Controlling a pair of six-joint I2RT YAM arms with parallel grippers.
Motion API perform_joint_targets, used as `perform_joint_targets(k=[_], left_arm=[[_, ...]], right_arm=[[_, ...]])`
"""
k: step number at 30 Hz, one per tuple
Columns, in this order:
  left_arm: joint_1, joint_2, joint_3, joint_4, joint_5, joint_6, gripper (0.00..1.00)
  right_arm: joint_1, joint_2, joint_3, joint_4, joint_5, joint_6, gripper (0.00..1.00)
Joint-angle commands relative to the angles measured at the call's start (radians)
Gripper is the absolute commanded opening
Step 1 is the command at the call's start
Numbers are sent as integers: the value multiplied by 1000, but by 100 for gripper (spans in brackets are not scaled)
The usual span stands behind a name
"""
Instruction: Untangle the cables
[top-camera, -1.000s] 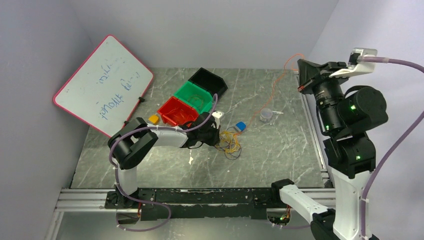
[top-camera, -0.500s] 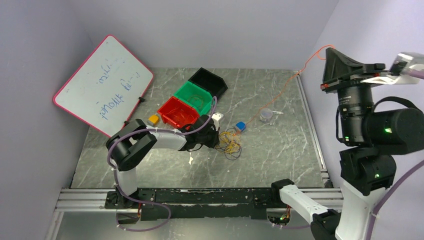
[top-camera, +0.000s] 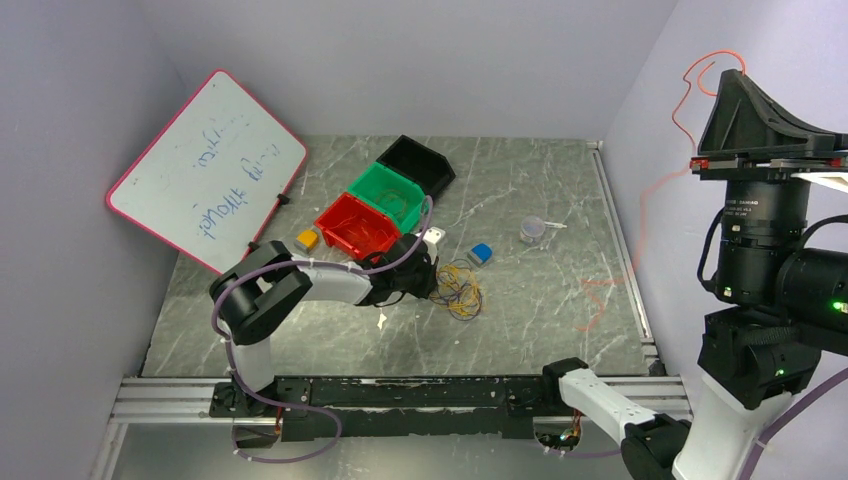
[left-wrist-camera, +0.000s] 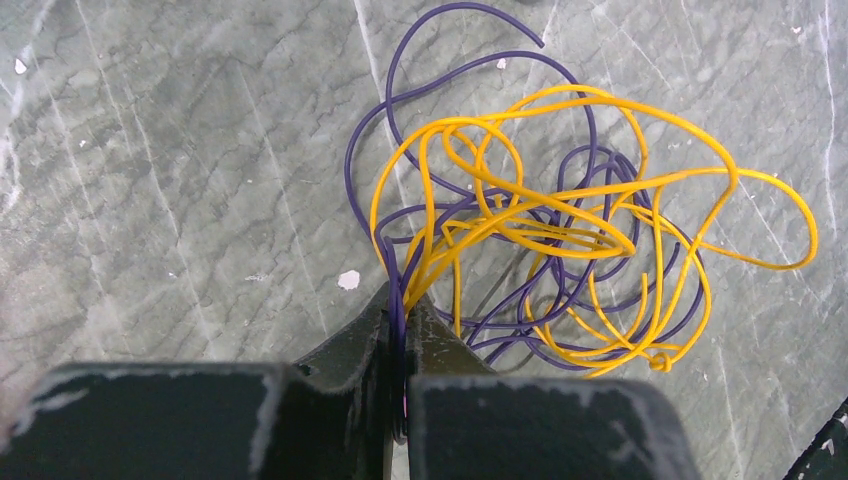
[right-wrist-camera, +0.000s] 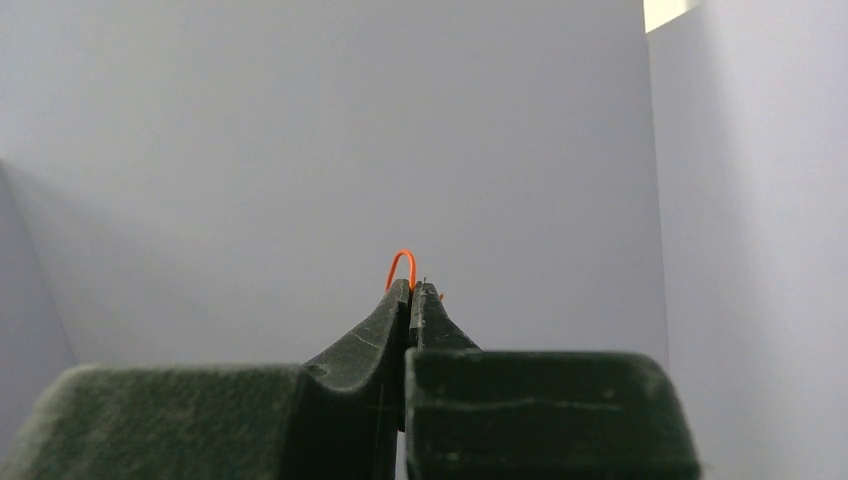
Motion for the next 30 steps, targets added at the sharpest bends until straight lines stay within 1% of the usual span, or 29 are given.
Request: perform_joint_targets(k=[1, 4, 5, 6, 9, 11, 14, 15, 16, 19, 22, 25, 27, 30], left_arm=[[-22, 27, -52, -139, -24, -13, 7], [-25, 1, -49, -142, -21, -15, 7], [-26, -27, -47, -143, -21, -12, 10], [-27, -54, -44, -148, -23, -9, 16], [-29, -152, -26, -176, -33, 4, 37], [-28, -221, 7, -201, -31, 9, 48], [-28, -317, 46, -231, -26, 62, 61], [-28, -347, 59, -241, -27, 72, 71], [-28, -372, 72, -255, -32, 79, 77], [-29, -451, 104, -283, -36, 101, 81], [-27, -537, 113, -257, -40, 128, 84], [-27, -590, 148, -246, -39, 162, 86], [-27, -616, 179, -235, -19, 189, 86], [-27, -636, 221, -194, 52, 239, 88]], right_arm=[[7, 8, 2, 28, 15, -11, 0], [7, -3, -44, 18, 8, 12, 0], [7, -6, -59, 11, 7, 19, 0], [7, -6, -72, -4, 6, 22, 0], [7, -13, -107, -39, 16, 24, 0], [7, -27, -149, -48, 36, 26, 0], [7, -52, -212, -46, 54, 39, 0], [7, -59, -230, -43, 54, 46, 0], [7, -64, -247, -41, 52, 53, 0], [7, -57, -274, -49, 25, 74, 0], [7, -34, -281, -67, -38, 95, 0], [7, -9, -283, -87, -109, 114, 0], [7, -3, -298, -85, -147, 124, 0], [6, -4, -330, -67, -185, 144, 0]])
